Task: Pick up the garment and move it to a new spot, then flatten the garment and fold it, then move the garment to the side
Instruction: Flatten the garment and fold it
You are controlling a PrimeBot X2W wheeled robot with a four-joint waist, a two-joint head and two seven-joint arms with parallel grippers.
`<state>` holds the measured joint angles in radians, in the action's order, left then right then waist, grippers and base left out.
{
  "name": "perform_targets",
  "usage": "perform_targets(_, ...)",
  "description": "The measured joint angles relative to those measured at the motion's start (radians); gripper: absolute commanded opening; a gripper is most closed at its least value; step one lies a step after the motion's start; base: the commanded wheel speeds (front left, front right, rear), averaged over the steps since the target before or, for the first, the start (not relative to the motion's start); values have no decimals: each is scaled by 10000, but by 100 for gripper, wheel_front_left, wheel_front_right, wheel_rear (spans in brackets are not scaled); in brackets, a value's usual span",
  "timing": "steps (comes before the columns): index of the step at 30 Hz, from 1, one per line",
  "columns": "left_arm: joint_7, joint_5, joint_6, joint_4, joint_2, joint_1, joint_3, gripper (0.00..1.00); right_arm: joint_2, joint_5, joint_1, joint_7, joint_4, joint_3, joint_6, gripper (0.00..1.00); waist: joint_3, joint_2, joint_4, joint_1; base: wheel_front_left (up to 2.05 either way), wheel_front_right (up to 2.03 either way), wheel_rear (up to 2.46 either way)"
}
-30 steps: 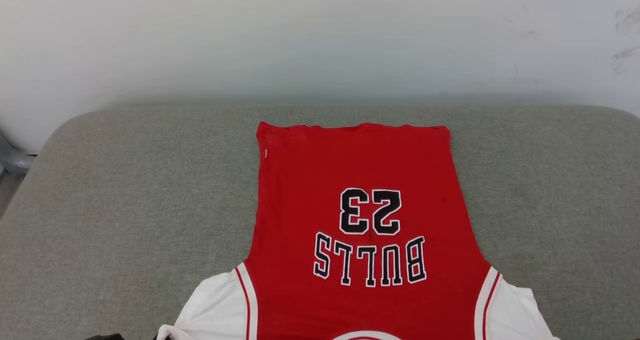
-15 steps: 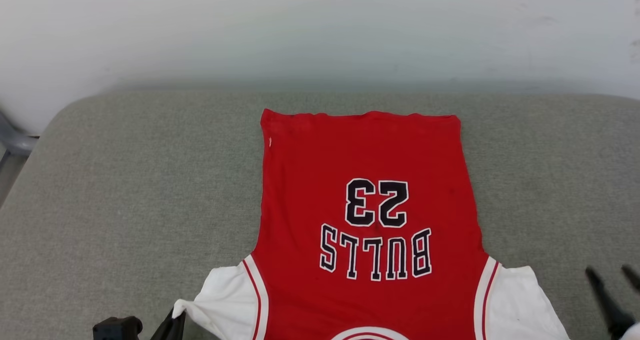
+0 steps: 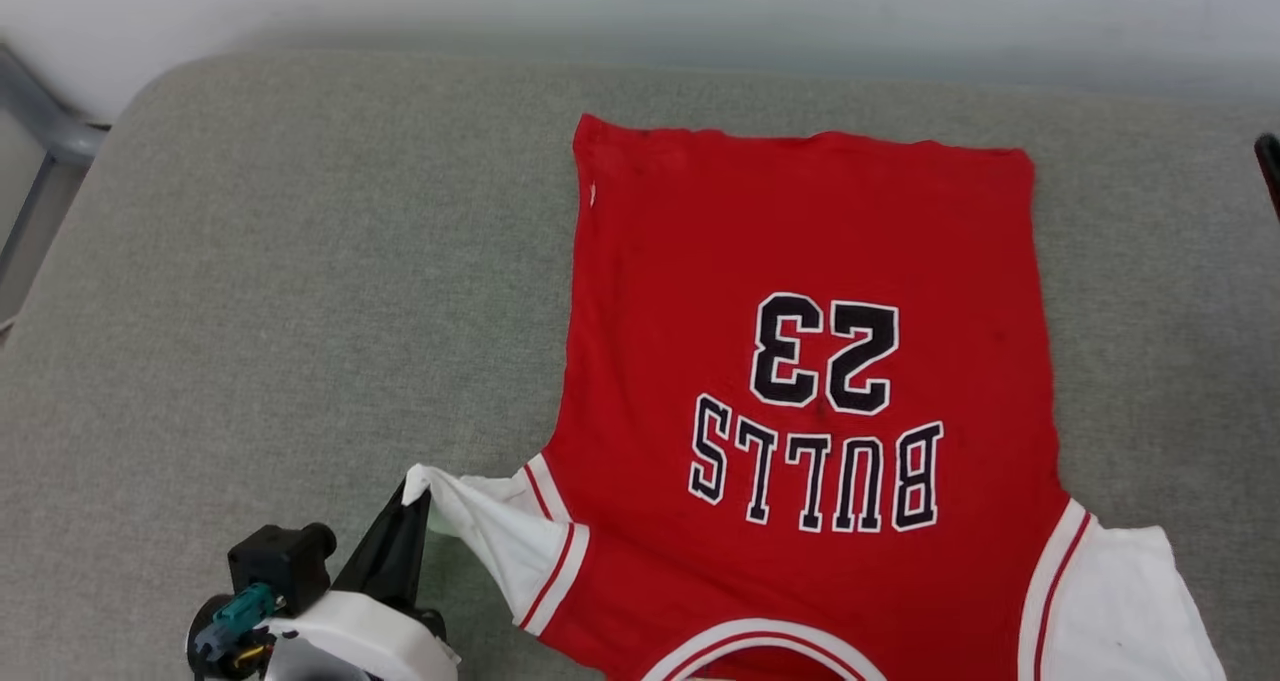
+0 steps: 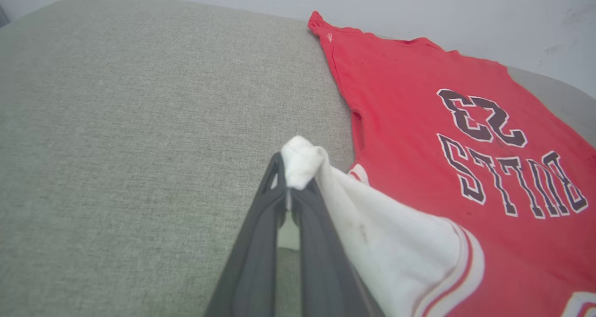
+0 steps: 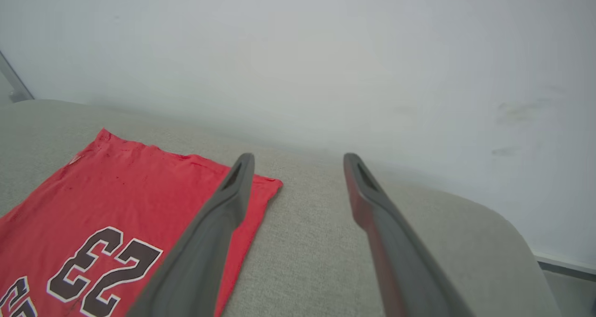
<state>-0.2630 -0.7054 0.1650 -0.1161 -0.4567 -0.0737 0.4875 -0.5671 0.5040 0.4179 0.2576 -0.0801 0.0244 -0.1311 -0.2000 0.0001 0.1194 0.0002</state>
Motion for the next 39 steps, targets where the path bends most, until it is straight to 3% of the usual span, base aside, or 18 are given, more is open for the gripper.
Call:
perform_targets(7,0,466,-245,213,487,-593,-71,0,-418,130,2638,3655,-974,-978,0,100,-1012,0,557,1,0,0,0)
perform_targets(8,0,731,-351,253,696,-812,-88,0,-516,372,3479,5298,-1486,-1394,0,100,-1453,0,813,0,0,0,0)
perform_targets(9,0,821,-422,268,777,-882,-90,0,-548,476,3712,5848,-1626,-1540,0,100,-1606,0,899,0,0,0,0)
perform_targets(14,0,1154,-681,332,1174,-1270,-174,0,-732,303,4969,7586,-2215,-1964,0,100,-2351,0,1324,0,0,0,0)
perform_targets(19,0,1469,-928,370,1559,-1560,-370,0,-602,-165,5914,8274,-2953,-2136,0,100,-3061,-1,1715,0,0,0,0)
perform_targets(25,0,1787,-1216,378,2034,-1626,-573,0,-299,-798,6275,8163,-3743,-2416,0,100,-3710,0,2108,0,0,0,0)
perform_targets(33,0,2186,-1565,219,2452,-1630,-859,0,-420,-665,6170,8048,-4226,-2510,2,100,-3931,0,2265,-3,0,0,0)
perform_targets(34,0,2203,-1580,178,2479,-1629,-895,0,-437,-656,6150,7940,-4238,-2512,2,38,-3913,0,2256,-3,0,0,0)
perform_targets(36,0,2263,-1657,107,2527,-1622,-1001,0,-445,-610,6108,7766,-4293,-2529,2,0,-3848,0,2227,-3,0,0,0)
perform_targets(39,0,2334,-1741,-40,2566,-1582,-1145,0,-360,-533,6086,7442,-4349,-2731,0,0,-3690,-1,2146,-2,0,0,0)
